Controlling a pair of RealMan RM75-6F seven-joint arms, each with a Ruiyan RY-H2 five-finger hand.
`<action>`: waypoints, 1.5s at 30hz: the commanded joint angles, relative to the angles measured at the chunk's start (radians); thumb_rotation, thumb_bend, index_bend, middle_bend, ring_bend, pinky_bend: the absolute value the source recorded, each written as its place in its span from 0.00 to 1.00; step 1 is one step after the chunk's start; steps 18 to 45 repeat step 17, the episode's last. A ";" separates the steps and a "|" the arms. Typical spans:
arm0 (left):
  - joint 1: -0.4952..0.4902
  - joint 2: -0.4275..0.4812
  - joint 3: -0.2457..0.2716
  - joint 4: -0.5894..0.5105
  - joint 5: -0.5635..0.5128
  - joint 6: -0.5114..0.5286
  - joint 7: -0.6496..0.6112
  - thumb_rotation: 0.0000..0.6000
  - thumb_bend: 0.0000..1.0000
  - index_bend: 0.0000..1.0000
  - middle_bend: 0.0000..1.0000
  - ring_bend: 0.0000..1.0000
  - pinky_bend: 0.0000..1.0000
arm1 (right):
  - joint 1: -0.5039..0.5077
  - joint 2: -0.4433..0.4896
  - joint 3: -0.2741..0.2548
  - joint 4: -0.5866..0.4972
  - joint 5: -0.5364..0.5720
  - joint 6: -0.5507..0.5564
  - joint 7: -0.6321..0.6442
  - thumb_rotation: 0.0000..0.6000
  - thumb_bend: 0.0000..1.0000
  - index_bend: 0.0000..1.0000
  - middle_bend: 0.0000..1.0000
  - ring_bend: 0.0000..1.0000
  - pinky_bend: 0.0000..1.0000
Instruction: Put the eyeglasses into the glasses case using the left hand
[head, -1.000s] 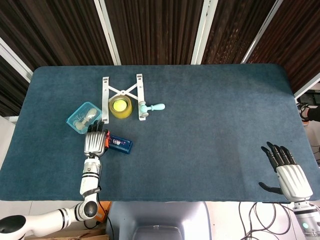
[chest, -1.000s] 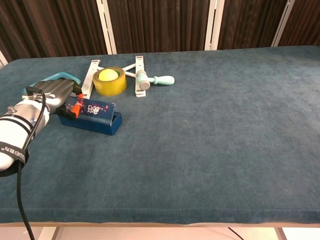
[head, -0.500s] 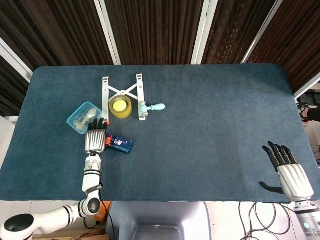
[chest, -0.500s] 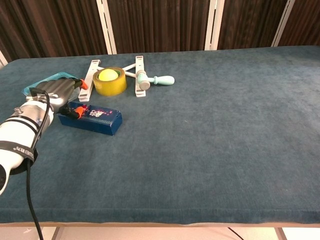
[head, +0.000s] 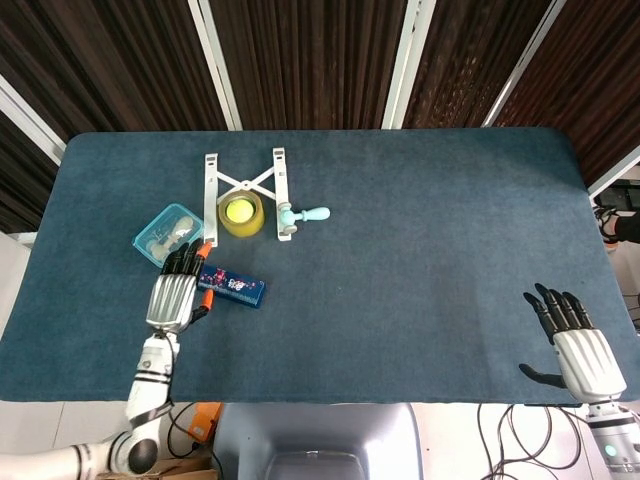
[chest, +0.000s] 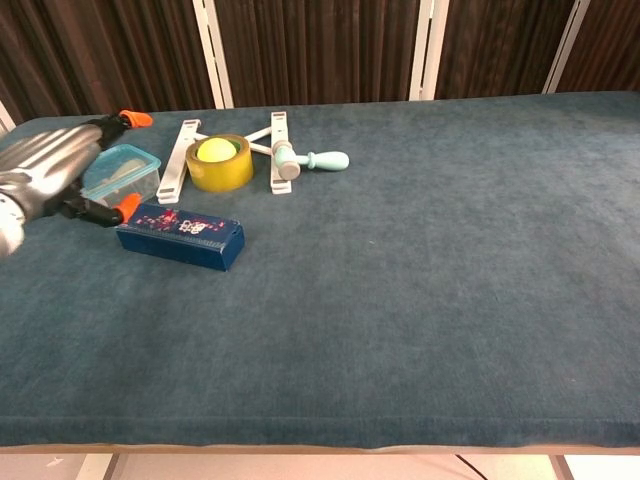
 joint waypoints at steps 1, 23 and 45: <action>0.173 0.356 0.255 -0.241 0.228 0.063 -0.109 1.00 0.41 0.00 0.00 0.00 0.07 | 0.003 -0.009 -0.009 -0.007 -0.009 -0.011 -0.026 1.00 0.18 0.00 0.00 0.00 0.00; 0.400 0.325 0.330 0.069 0.485 0.320 -0.403 1.00 0.41 0.00 0.00 0.00 0.03 | 0.001 -0.047 -0.017 -0.020 -0.021 -0.011 -0.118 1.00 0.18 0.00 0.00 0.00 0.00; 0.400 0.325 0.330 0.069 0.485 0.320 -0.403 1.00 0.41 0.00 0.00 0.00 0.03 | 0.001 -0.047 -0.017 -0.020 -0.021 -0.011 -0.118 1.00 0.18 0.00 0.00 0.00 0.00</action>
